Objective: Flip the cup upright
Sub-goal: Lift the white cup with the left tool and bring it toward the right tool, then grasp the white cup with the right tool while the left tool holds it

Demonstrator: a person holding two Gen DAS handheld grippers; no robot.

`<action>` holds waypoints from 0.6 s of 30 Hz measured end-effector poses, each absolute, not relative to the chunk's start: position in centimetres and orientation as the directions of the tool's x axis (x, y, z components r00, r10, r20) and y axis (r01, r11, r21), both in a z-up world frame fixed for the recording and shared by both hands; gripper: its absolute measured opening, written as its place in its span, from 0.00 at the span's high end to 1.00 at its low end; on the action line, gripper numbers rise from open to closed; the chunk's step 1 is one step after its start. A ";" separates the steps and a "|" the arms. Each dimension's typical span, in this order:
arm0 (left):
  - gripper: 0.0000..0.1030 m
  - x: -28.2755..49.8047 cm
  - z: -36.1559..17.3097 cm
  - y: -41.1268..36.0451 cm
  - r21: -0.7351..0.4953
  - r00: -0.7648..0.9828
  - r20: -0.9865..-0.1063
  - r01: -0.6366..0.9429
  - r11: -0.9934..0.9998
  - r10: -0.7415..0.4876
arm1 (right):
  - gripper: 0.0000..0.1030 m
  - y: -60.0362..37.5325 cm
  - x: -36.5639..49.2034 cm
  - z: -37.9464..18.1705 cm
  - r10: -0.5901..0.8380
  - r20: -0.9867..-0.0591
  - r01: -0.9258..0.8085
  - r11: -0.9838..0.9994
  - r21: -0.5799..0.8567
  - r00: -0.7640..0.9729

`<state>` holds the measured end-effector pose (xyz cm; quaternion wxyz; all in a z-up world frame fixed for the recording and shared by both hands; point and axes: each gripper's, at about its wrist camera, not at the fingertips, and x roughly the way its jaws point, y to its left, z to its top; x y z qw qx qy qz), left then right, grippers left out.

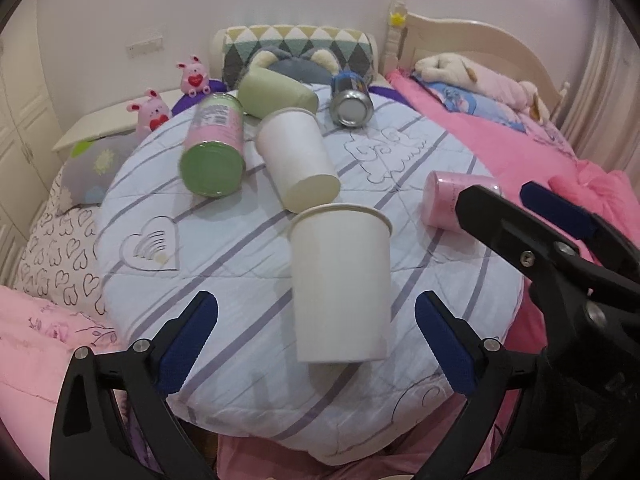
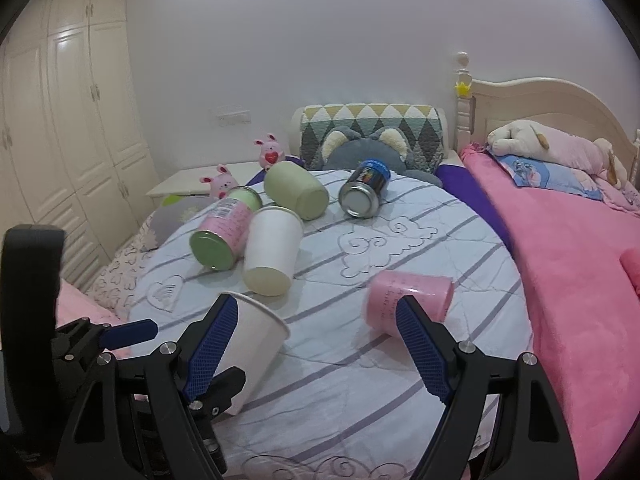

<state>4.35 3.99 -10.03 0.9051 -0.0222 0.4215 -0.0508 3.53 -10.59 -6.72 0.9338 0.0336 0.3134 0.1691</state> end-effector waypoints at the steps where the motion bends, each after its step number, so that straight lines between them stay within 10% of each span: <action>1: 0.03 4.0 -9.7 4.4 -0.082 0.649 -0.753 0.069 0.994 -0.107 | 0.20 -10.4 3.5 -6.7 0.343 -0.575 -0.298 0.938 0.175 0.742; 18: 0.03 0.5 -8.8 8.2 -0.025 0.719 -0.695 0.019 1.000 -0.031 | 0.20 -7.2 3.8 -8.1 0.451 -0.644 -0.304 0.893 0.333 0.618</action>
